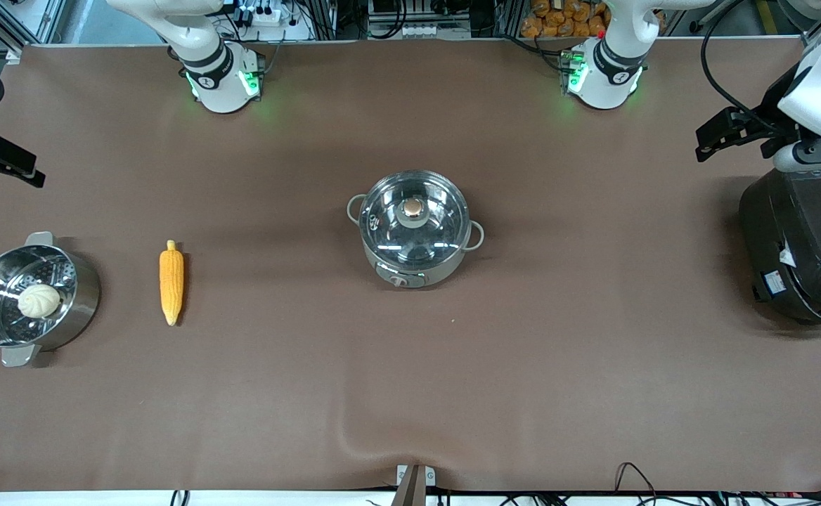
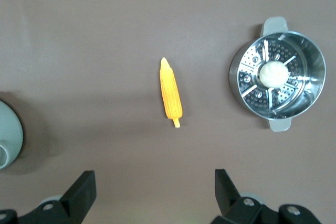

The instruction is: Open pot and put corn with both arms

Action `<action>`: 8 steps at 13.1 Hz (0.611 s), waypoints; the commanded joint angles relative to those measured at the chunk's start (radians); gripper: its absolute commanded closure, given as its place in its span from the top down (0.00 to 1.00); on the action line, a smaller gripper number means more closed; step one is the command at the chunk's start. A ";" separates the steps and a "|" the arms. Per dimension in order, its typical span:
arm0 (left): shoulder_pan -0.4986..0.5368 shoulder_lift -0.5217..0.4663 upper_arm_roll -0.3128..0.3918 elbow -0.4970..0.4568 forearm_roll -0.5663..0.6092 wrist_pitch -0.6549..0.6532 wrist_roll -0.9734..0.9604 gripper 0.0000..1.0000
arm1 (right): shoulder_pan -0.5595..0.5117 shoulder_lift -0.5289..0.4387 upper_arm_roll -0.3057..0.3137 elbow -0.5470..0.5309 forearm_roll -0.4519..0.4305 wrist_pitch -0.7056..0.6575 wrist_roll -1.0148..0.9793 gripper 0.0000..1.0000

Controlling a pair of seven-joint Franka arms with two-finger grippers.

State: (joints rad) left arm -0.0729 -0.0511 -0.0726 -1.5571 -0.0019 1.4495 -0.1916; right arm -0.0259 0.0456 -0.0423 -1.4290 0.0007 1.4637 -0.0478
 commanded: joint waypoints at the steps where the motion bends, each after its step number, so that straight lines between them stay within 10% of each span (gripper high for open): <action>1: 0.010 -0.007 -0.004 -0.006 -0.017 0.006 0.023 1.00 | 0.014 -0.010 -0.008 0.004 -0.004 0.009 0.008 1.00; 8: -0.005 0.016 -0.009 -0.003 -0.029 0.008 0.012 1.00 | 0.014 -0.012 -0.008 0.004 -0.002 0.017 0.008 1.00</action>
State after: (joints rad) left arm -0.0737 -0.0489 -0.0731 -1.5584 -0.0022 1.4495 -0.1916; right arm -0.0257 0.0442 -0.0423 -1.4251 0.0007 1.4765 -0.0478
